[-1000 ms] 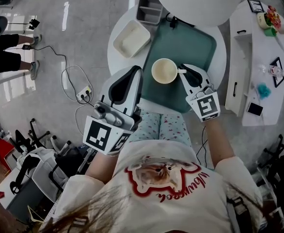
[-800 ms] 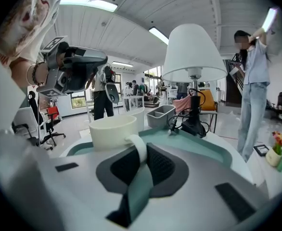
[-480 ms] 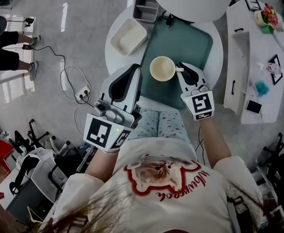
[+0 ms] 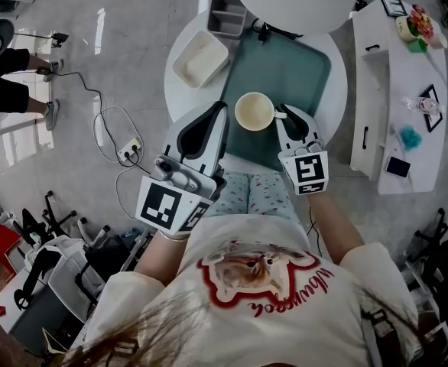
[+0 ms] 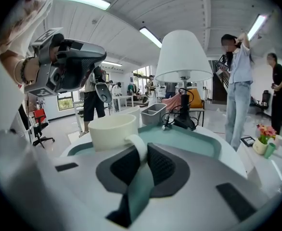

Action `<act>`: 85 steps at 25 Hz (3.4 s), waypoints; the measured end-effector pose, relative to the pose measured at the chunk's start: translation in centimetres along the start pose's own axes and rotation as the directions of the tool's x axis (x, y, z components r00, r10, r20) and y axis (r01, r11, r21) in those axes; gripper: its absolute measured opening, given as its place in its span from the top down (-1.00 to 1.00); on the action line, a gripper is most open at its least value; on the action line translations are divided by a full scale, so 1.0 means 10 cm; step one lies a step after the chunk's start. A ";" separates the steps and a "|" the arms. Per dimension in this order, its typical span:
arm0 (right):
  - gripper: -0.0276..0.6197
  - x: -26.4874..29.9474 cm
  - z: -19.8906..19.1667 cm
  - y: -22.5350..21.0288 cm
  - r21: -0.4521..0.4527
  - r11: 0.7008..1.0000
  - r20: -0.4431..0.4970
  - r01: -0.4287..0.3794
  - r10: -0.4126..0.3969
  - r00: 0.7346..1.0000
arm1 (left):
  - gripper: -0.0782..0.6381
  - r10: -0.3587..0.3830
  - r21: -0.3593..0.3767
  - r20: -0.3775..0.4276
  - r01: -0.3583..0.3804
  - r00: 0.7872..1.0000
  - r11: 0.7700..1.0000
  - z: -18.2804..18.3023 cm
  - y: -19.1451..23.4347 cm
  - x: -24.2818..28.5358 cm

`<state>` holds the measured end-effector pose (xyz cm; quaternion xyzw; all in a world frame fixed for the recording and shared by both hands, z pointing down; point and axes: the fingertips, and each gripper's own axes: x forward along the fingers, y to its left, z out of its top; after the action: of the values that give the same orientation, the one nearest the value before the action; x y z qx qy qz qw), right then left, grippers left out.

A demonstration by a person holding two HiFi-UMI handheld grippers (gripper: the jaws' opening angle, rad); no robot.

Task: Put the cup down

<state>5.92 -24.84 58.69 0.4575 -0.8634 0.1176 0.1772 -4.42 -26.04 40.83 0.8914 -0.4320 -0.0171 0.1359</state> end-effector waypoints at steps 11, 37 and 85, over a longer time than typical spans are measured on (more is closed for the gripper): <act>0.76 -0.10 0.00 -0.09 -0.003 1.000 0.008 -0.005 0.005 1.000 | 0.73 0.000 -0.009 -0.014 0.000 1.000 1.000 -0.08 -0.02 0.00; 0.76 -0.62 -0.15 -0.12 0.034 0.993 0.026 0.112 -0.113 0.993 | 0.73 -0.106 -0.048 -0.054 0.104 0.993 0.993 -0.32 -0.23 0.14; 0.83 -1.44 3.03 0.14 -0.180 0.981 0.526 0.077 0.029 0.850 | 0.73 -0.223 0.248 0.197 0.172 0.955 0.953 1.30 -0.83 -0.01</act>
<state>6.19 -24.33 25.06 0.4635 -0.8803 -0.0990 -0.0209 -0.10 -24.02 26.20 0.9324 -0.3517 -0.0809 -0.0191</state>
